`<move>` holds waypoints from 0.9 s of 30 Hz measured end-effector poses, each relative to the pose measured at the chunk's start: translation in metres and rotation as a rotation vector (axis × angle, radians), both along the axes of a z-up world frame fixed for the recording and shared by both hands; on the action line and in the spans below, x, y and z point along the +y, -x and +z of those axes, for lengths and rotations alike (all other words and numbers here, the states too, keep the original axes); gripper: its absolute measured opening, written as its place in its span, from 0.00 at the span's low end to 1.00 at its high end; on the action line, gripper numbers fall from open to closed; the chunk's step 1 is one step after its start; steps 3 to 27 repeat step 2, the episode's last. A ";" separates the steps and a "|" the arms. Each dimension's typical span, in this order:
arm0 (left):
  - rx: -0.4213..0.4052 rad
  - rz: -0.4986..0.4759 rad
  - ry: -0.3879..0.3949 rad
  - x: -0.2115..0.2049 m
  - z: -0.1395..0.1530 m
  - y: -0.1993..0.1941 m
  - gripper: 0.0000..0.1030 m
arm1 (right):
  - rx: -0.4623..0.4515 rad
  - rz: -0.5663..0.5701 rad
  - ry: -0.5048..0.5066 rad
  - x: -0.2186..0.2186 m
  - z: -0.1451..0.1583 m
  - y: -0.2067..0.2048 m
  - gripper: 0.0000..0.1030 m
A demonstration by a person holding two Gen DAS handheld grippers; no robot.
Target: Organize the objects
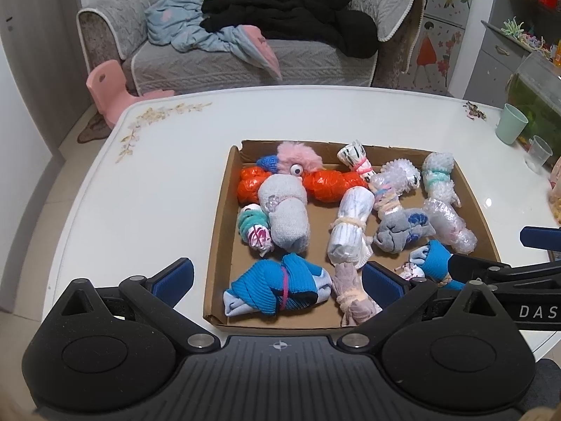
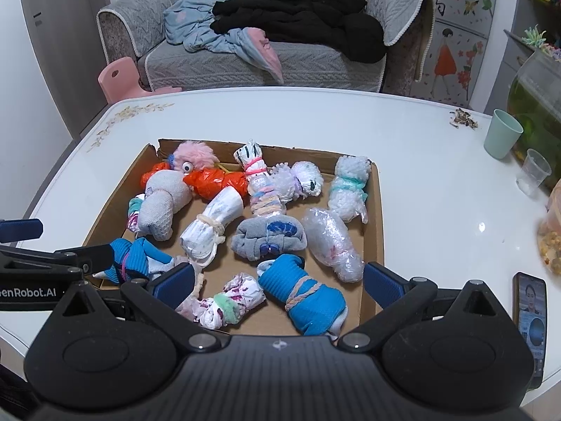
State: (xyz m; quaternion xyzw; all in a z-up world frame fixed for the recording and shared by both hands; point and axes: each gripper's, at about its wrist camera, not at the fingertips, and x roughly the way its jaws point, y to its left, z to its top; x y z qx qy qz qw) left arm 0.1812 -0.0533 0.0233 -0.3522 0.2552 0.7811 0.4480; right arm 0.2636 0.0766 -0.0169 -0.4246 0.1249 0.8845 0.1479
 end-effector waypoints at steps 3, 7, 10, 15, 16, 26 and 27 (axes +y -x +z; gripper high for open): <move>-0.011 0.004 0.007 0.000 -0.001 0.001 0.99 | 0.000 -0.001 -0.001 -0.001 -0.001 0.000 0.99; -0.011 0.004 0.007 0.000 -0.001 0.001 0.99 | 0.000 -0.001 -0.001 -0.001 -0.001 0.000 0.99; -0.011 0.004 0.007 0.000 -0.001 0.001 0.99 | 0.000 -0.001 -0.001 -0.001 -0.001 0.000 0.99; -0.011 0.004 0.007 0.000 -0.001 0.001 0.99 | 0.000 -0.001 -0.001 -0.001 -0.001 0.000 0.99; -0.011 0.004 0.007 0.000 -0.001 0.001 0.99 | 0.000 -0.001 -0.001 -0.001 -0.001 0.000 0.99; -0.011 0.004 0.007 0.000 -0.001 0.001 0.99 | 0.000 -0.001 -0.001 -0.001 -0.001 0.000 0.99; -0.011 0.004 0.007 0.000 -0.001 0.001 0.99 | 0.000 -0.001 -0.001 -0.001 -0.001 0.000 0.99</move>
